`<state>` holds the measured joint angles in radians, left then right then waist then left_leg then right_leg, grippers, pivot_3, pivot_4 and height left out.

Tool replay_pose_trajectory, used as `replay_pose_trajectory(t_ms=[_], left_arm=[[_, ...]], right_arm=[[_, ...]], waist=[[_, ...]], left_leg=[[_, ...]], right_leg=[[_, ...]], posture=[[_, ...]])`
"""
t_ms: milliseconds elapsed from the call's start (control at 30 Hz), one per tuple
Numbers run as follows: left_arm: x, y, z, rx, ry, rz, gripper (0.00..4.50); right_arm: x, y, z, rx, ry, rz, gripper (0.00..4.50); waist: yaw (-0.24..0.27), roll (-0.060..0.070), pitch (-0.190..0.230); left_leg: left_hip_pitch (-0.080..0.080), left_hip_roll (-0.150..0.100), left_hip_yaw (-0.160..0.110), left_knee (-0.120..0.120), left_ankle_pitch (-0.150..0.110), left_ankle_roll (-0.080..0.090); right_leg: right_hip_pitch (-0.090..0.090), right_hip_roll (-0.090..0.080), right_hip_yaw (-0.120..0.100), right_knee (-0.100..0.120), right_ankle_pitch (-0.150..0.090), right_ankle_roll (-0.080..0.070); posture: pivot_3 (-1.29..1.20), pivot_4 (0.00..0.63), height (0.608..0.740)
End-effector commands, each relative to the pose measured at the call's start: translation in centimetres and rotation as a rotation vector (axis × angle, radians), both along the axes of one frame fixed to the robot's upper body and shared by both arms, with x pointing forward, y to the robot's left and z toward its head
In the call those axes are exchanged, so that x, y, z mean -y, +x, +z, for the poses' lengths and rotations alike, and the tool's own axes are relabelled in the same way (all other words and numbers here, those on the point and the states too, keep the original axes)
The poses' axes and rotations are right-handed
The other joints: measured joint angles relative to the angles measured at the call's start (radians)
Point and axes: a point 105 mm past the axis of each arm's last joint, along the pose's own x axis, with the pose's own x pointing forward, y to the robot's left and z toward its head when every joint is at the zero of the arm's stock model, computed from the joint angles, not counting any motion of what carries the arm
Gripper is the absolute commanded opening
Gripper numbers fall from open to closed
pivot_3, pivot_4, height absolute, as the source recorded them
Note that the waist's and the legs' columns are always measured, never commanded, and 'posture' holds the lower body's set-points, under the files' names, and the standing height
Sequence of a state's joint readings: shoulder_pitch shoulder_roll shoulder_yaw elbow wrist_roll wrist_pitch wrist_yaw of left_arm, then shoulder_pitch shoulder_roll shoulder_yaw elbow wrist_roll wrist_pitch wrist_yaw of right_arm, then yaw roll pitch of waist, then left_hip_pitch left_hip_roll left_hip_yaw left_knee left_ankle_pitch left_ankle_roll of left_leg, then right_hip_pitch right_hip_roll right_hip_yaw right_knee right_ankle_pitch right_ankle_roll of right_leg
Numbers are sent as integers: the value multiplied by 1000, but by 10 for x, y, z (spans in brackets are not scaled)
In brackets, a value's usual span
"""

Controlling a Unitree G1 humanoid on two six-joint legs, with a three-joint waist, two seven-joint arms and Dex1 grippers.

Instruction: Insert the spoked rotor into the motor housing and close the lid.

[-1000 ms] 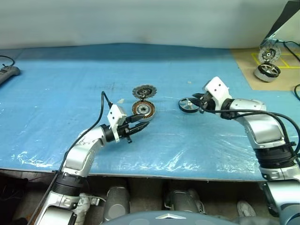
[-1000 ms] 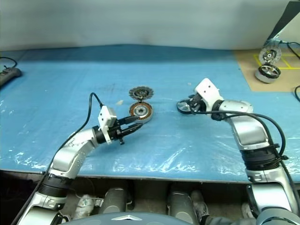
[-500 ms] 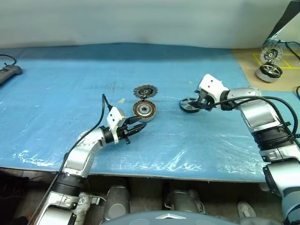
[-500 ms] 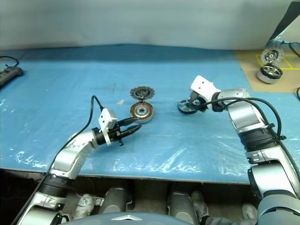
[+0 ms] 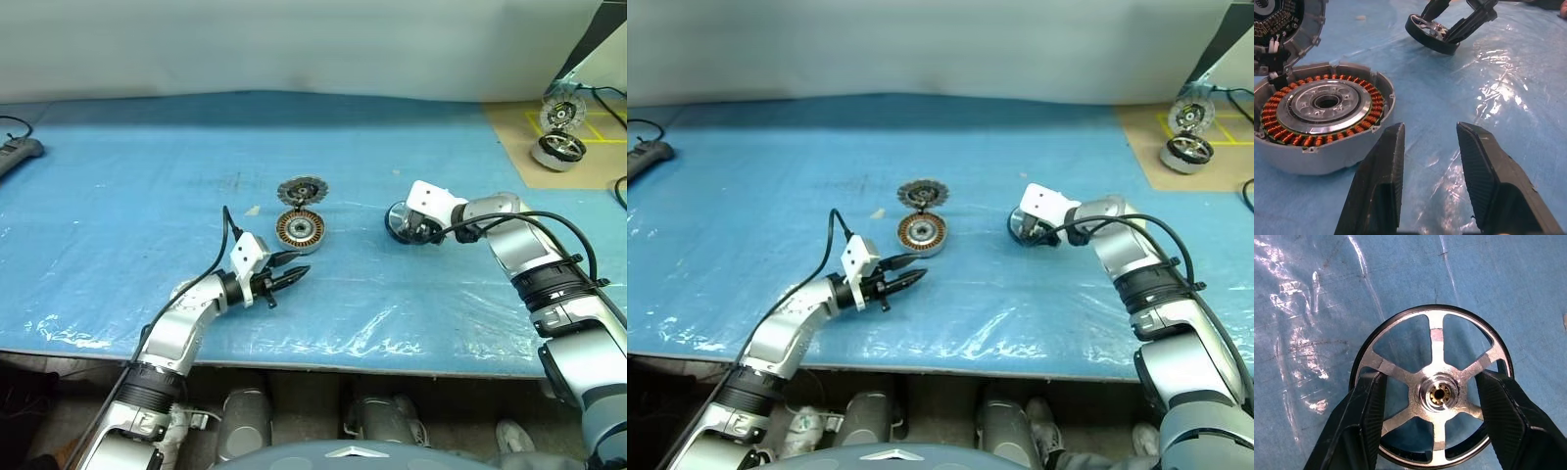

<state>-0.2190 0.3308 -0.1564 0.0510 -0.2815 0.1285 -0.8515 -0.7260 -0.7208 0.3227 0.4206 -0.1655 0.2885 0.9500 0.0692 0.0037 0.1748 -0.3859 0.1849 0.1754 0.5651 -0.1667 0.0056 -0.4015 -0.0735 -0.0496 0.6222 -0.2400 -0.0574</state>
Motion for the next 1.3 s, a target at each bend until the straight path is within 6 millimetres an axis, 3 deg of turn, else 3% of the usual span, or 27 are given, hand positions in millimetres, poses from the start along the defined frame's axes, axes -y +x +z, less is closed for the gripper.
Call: replay_pose_trajectory(t_ms=[33, 167, 300, 500, 633, 700, 800, 933, 1300], left_arm=[[2, 0, 16, 58, -9, -21, 1791], [1, -2, 15, 53, -11, -34, 1791], [-5, -2, 8, 40, -13, -36, 1791], [-25, 0, -14, 12, -15, 7, 1791], [-39, 4, -9, 27, -9, 39, 1791], [-42, 5, -2, 35, -9, 43, 1791], [-43, 4, 16, 55, -8, 43, 1791], [-42, 0, 29, 63, -7, 44, 1791], [-31, -10, 7, 30, 9, 44, 1791]], right_arm=[[-6, -11, -6, -34, 11, 61, 1865], [-7, -16, -4, -35, 42, 41, 1657], [-20, -17, 14, 8, 215, 6, 1559], [-71, -34, 61, 38, 623, 76, 1559], [-109, -54, 77, -39, 839, 166, 1559], [-119, -57, 74, -74, 868, 175, 1559], [-138, -60, 54, -161, 877, 177, 1559], [-146, -50, 42, -186, 900, 142, 1559], [-149, -30, 27, -172, 847, 103, 1559]], waist=[[0, 0, 0], [-1, -1, 0], [-1, -1, -1], [-1, 0, 0], [3, 0, 0], [5, 0, 0], [6, 0, 0], [1, 1, 0], [0, 1, 0]], left_leg=[[0, 0, 0, 0, 0, 0], [2, 1, 0, 0, -1, -1], [2, 1, 0, 0, -1, -1], [0, 1, 0, -1, 0, 0], [-2, 1, 0, -2, 0, 0], [-1, 1, 0, -2, -1, -3], [-1, 1, 0, -1, -2, -3], [-1, 1, 0, -2, -2, -4], [-2, 0, 0, -4, 0, -7]], right_leg=[[0, 0, 0, 0, 0, 0], [1, 0, 0, 0, 0, 0], [2, 0, 0, 0, 0, 0], [-2, 0, 0, 0, 0, 0], [-3, 0, 0, 0, 0, 0], [-2, 0, 0, 0, 0, 0], [-2, 0, 0, 0, 0, 0], [-2, 0, 0, -1, 0, 0], [-2, 0, 0, -3, 0, 0]], posture=[[0, 150, 740], [0, 150, 740], [0, 150, 740], [0, 150, 740], [0, 150, 740], [0, 150, 740], [0, 150, 740], [0, 150, 740], [0, 150, 740]])
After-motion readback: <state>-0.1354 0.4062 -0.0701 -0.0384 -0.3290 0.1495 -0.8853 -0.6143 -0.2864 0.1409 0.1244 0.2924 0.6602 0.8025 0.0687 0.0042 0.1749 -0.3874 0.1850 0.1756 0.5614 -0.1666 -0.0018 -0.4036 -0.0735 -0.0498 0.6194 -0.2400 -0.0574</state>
